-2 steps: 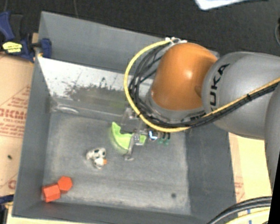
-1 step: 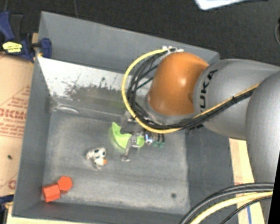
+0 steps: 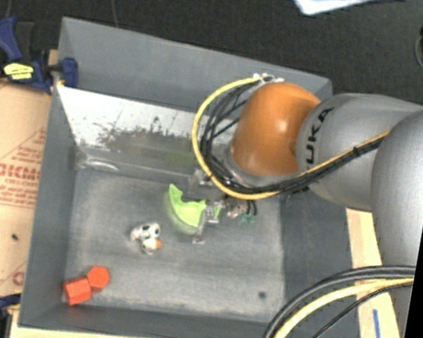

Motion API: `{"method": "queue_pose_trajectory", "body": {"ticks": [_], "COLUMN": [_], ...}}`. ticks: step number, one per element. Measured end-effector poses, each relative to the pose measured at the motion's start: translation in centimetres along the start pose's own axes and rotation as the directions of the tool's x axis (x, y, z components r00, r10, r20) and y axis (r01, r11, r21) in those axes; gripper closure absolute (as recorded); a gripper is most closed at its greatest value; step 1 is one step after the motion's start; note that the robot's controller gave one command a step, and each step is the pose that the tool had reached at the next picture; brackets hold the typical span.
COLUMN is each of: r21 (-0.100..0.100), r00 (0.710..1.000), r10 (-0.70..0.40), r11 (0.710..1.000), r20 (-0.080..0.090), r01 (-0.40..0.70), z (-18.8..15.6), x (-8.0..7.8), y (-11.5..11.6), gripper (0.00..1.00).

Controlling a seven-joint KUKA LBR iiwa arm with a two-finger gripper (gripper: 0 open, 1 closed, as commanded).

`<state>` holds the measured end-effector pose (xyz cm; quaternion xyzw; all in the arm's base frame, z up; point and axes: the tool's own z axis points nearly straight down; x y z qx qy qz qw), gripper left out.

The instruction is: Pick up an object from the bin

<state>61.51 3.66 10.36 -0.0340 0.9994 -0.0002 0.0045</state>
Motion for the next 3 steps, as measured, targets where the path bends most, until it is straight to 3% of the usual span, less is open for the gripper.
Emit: {"method": "queue_pose_trajectory", "body": {"ticks": [1,2,3], "r21": [-0.005,-0.005,-0.004], "r00": [0.994,0.994,0.995], "r10": [0.110,0.112,0.102], "r11": [0.994,0.994,0.995], "r20": [0.001,0.002,0.007], "r01": [-0.110,-0.112,-0.102], "z": [3.3,3.3,-5.1], "x": [-0.9,-0.9,-3.5], "y": [-0.8,-0.8,-1.0], "gripper": [1.00,1.00,1.00]}}
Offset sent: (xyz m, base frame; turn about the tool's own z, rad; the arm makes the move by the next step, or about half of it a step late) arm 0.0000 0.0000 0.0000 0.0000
